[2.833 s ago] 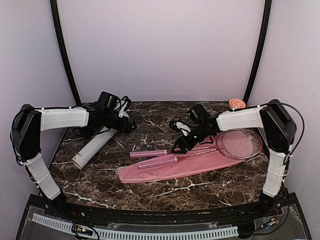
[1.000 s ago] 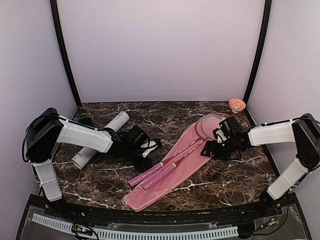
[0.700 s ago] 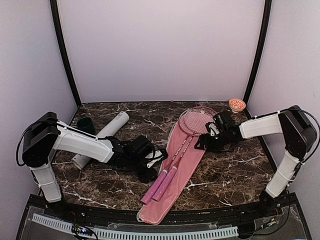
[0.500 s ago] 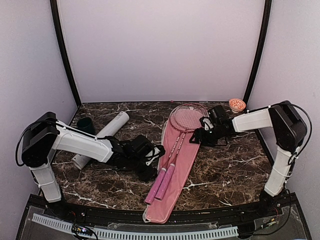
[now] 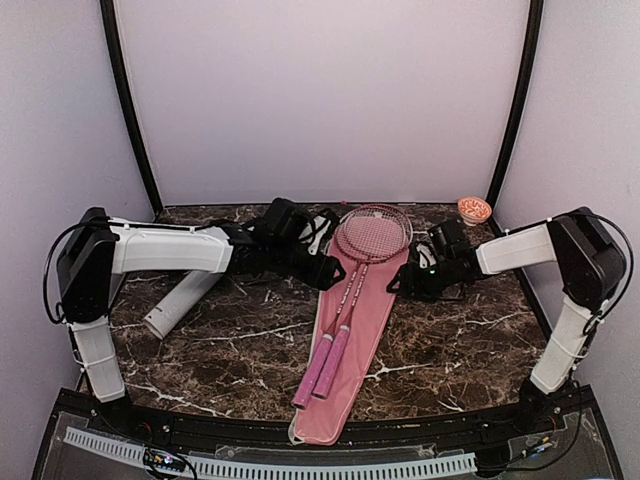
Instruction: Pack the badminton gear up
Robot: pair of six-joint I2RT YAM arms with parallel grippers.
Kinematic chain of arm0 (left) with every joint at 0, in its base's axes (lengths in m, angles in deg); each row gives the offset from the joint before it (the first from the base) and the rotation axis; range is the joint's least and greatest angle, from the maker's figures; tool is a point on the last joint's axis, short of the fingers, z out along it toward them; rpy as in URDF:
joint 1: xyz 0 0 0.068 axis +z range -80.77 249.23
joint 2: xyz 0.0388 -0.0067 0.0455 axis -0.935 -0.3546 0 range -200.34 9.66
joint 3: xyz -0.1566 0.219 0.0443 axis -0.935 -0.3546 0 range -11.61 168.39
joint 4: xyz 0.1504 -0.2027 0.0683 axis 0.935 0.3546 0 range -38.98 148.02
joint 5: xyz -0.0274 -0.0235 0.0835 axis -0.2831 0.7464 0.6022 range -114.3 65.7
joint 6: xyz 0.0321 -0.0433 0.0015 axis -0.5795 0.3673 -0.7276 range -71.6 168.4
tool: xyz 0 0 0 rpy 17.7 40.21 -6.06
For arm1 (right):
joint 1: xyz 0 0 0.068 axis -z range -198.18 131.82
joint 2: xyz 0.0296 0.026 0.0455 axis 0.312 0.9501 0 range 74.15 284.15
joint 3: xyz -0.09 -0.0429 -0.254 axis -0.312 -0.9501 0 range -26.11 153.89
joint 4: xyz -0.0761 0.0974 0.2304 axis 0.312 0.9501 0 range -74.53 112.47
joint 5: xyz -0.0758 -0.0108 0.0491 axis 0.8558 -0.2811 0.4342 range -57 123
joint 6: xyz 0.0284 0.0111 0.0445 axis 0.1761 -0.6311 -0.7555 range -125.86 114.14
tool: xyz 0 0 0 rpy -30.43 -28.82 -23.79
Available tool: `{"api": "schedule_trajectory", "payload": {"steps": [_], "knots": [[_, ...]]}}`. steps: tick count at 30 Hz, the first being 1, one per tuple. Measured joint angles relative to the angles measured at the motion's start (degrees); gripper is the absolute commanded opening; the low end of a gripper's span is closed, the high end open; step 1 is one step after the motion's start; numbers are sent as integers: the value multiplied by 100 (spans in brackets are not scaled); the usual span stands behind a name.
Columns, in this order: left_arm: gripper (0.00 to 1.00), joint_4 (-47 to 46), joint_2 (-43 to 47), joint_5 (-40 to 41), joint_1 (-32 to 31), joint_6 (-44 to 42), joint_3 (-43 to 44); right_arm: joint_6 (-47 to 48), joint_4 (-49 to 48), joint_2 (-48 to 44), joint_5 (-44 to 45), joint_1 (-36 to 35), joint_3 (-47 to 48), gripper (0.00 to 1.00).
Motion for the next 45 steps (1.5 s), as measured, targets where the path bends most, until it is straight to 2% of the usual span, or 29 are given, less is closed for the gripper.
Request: {"api": "schedule_trajectory", "payload": {"steps": [5,12,18,23,30,36,42,45], "knots": [[63,-92,-815,-372,184,105,855,-254,-365,-234,-181,-2,-490,56],[58,-122,-1801,-723,197,354,1202,-597,-918,-238,-341,-175,-772,51],[47,-85,-2356,-955,245,562,1672,-804,-1272,-118,-396,-313,-817,44],[37,-160,-2500,-1176,264,774,1884,-876,-1451,2,-420,-317,-815,36],[20,-188,-2756,-1320,289,1043,2127,-898,-1648,293,-501,-321,-623,30],[0,-155,-2789,-1314,365,1534,2155,-837,-1585,356,-452,-337,-535,25],[0,-129,-2734,-1263,479,1561,2094,-664,-1493,356,-385,-271,-538,10],[0,-153,-2481,-1093,520,1626,1757,-570,-1388,348,-398,-168,-549,4]]}}
